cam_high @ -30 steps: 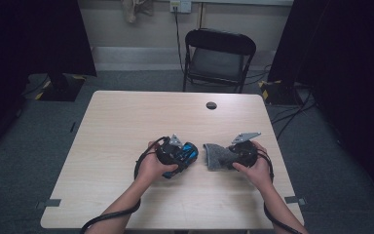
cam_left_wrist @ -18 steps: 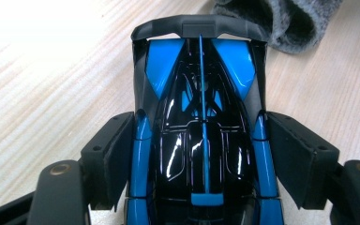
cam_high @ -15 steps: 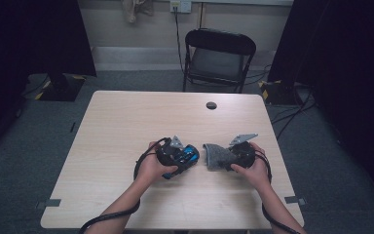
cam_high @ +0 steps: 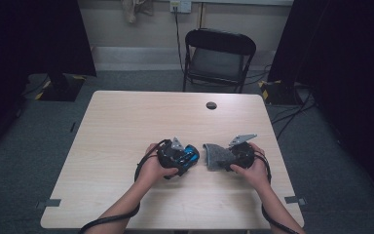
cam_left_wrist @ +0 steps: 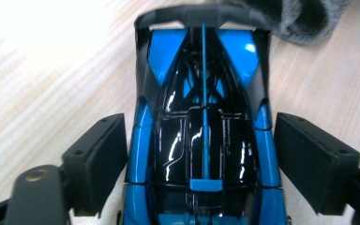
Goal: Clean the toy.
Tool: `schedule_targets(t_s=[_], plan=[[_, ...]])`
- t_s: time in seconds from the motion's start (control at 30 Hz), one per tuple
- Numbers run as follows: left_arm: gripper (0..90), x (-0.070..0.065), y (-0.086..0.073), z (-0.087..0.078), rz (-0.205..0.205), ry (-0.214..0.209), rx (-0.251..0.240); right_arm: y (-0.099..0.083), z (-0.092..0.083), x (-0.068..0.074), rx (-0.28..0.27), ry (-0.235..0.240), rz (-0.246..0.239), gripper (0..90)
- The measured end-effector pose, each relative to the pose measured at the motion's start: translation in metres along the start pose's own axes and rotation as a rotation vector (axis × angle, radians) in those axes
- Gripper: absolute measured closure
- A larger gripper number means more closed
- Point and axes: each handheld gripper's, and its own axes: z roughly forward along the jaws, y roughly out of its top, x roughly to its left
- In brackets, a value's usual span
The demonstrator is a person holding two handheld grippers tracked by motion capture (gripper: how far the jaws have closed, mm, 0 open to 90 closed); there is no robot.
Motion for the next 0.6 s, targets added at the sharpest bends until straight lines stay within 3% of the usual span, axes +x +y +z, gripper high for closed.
schedule_targets(t_s=[0.07,0.17,0.6], plan=[[25.3,0.0,0.0,0.0,0.0,0.002,-0.002,0.0,0.0,0.0,-0.001,-0.001,-0.001,23.6],[25.8,-0.001,0.003,-0.002,-0.008,0.008,0.033,-0.001,0.0,0.0,-0.001,-0.001,0.001,23.8],[26.0,0.001,0.001,-0.012,-0.009,-0.033,-0.006,-0.003,0.002,-0.001,-0.005,-0.002,-0.002,23.8]])
